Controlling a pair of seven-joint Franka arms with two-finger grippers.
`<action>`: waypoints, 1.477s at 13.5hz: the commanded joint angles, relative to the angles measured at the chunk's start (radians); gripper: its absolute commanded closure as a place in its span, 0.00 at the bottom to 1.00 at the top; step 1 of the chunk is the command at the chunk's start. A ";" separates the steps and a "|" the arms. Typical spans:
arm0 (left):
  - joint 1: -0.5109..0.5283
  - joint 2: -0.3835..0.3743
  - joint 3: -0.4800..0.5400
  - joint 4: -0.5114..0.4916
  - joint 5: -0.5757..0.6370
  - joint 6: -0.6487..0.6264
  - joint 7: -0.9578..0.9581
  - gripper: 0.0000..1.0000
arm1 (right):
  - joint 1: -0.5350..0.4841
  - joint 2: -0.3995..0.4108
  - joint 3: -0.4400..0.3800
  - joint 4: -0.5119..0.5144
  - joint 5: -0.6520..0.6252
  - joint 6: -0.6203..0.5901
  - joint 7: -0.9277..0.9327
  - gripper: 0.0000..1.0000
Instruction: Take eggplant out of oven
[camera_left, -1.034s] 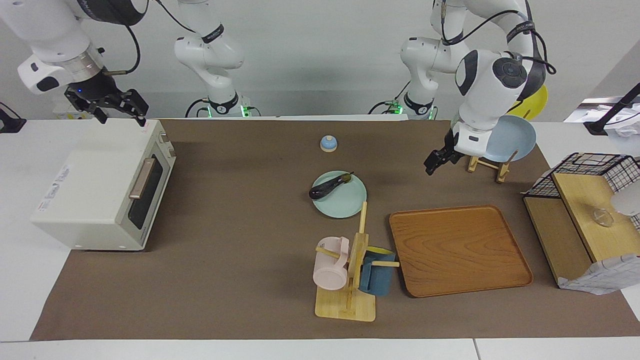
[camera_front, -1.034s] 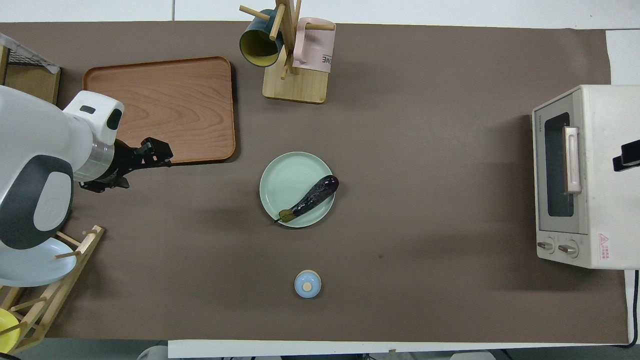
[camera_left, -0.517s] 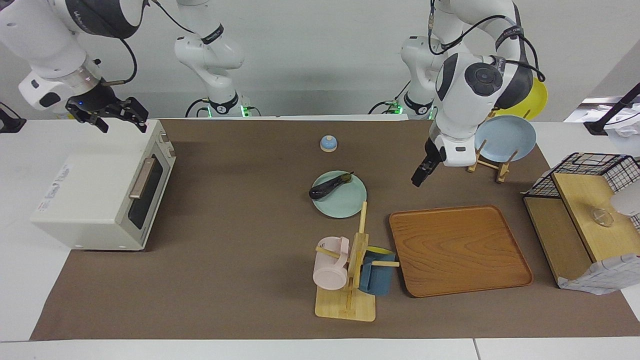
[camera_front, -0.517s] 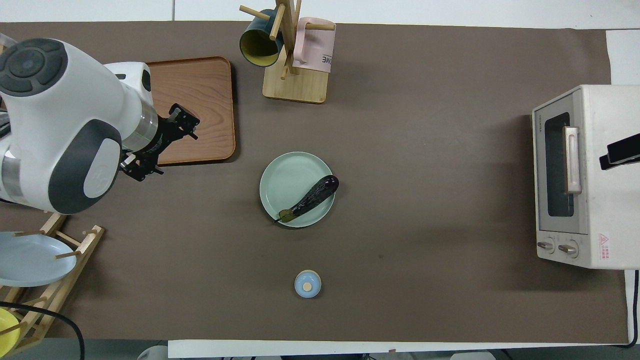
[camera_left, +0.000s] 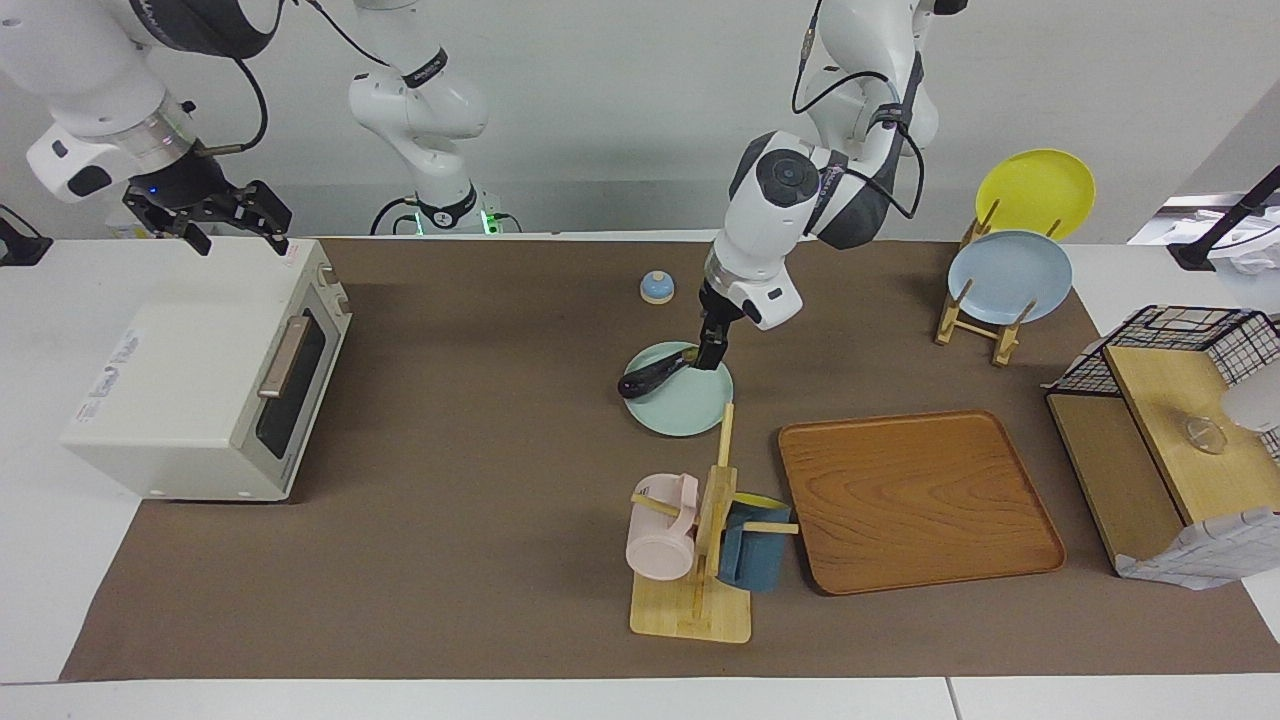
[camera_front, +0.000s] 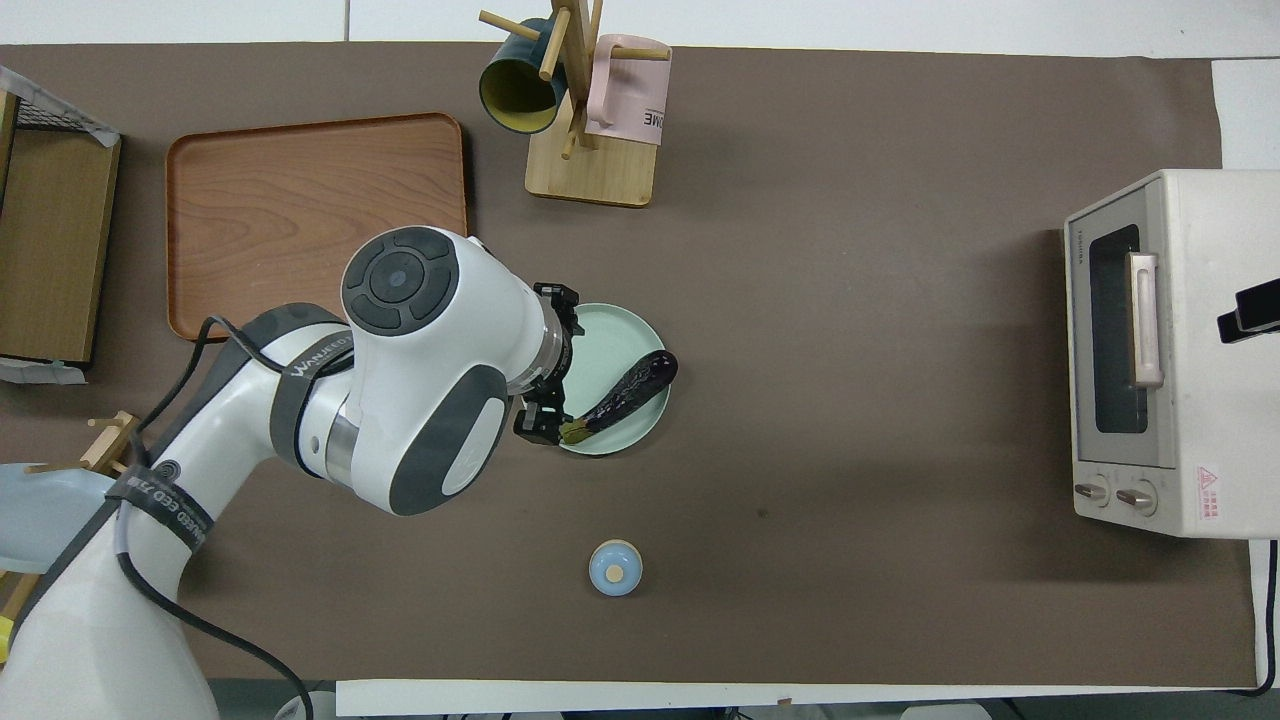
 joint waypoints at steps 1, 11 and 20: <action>-0.079 0.112 0.018 -0.007 -0.127 0.130 -0.090 0.01 | -0.003 -0.014 0.007 -0.014 0.023 -0.003 -0.006 0.00; -0.077 0.242 0.019 0.022 -0.230 0.151 -0.111 0.26 | -0.003 -0.014 0.005 -0.014 0.024 -0.003 -0.006 0.00; -0.030 0.251 0.033 0.157 -0.206 -0.098 -0.101 1.00 | -0.003 -0.014 0.005 -0.014 0.023 -0.003 -0.006 0.00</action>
